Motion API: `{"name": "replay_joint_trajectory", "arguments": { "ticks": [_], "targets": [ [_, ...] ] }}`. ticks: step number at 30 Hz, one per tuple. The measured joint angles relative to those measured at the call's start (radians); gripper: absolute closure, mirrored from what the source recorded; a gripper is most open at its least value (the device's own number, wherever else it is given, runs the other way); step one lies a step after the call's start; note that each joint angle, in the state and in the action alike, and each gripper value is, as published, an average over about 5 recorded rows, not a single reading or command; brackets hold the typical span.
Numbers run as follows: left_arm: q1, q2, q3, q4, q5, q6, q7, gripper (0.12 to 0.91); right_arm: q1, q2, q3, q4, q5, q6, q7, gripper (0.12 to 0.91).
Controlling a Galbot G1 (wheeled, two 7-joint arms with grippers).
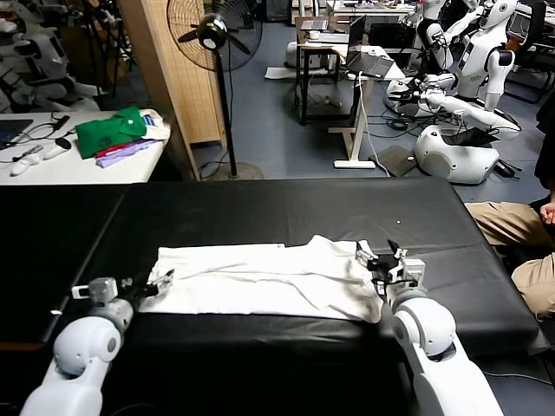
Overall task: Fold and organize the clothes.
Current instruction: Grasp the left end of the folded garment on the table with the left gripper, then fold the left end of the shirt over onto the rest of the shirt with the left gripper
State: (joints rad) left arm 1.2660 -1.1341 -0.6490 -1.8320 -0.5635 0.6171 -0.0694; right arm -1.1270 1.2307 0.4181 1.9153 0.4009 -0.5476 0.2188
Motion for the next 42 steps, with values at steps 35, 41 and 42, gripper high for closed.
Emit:
{"name": "replay_joint_trajectory", "arguments": {
  "ticks": [35,41,42],
  "targets": [
    [0.085,0.132,0.032,-0.112,0.423,-0.096,0.018,0.876,-0.039,0.040,0.024,0.023,-0.063,-0.002,-0.006,0.227],
    [0.012,0.003,0.191,-0.228,0.200,0.021,-0.037,0.876,-0.069,0.042,0.057,0.033,-0.067,-0.002,-0.005,0.227],
    [-0.003,-0.018,0.215,-0.236,0.170,0.036,-0.046,0.876,-0.073,0.043,0.061,0.034,-0.068,-0.002,-0.005,0.227]
  ]
}}
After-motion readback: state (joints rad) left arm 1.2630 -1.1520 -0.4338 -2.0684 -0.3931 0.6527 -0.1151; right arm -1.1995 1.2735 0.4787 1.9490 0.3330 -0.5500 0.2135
